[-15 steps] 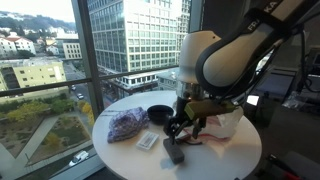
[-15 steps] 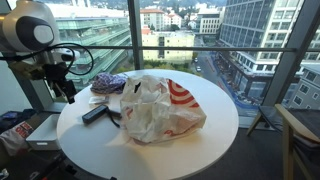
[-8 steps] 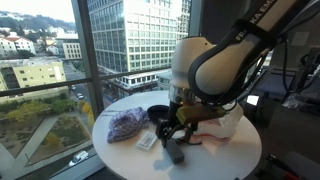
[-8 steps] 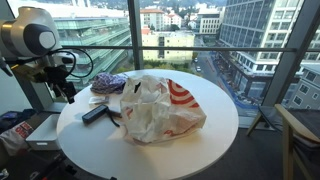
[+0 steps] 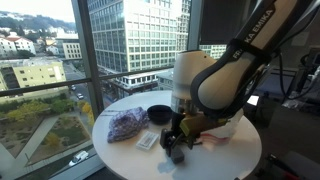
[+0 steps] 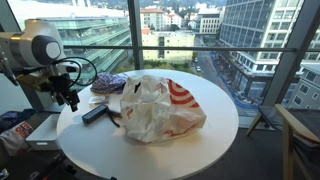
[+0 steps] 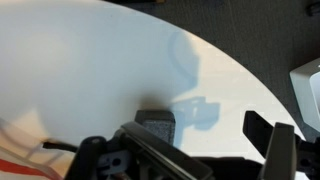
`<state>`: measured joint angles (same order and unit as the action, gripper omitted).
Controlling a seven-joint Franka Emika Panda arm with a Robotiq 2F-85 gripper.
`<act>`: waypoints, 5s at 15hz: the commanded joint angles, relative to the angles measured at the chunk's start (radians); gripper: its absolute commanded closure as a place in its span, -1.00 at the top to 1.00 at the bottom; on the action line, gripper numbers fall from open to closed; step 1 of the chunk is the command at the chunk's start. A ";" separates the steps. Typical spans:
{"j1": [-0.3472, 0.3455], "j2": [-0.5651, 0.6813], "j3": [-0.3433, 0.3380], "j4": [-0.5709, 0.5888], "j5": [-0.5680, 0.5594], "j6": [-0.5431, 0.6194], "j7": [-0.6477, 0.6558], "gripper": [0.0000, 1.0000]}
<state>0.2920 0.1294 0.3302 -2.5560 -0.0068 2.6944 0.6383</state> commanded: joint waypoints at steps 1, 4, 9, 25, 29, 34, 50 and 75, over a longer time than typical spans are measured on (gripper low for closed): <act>0.040 0.119 -0.096 0.060 -0.121 0.105 0.053 1.00; 0.080 0.217 -0.173 0.129 -0.136 0.150 0.062 1.00; 0.166 0.349 -0.263 0.236 -0.105 0.177 0.054 1.00; 0.490 0.387 -0.571 0.259 -0.224 0.166 0.139 -0.15; 0.549 0.347 -0.647 0.245 -0.259 0.117 0.183 -0.36; 0.533 0.230 -0.789 0.230 -0.357 0.006 0.288 -0.37; -0.171 -0.110 -0.380 0.196 0.150 -0.317 -0.055 -0.37; -0.258 0.117 -0.442 0.210 0.009 -0.023 0.026 0.90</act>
<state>0.0209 0.2528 -0.1079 -2.3383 0.0118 2.6084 0.6771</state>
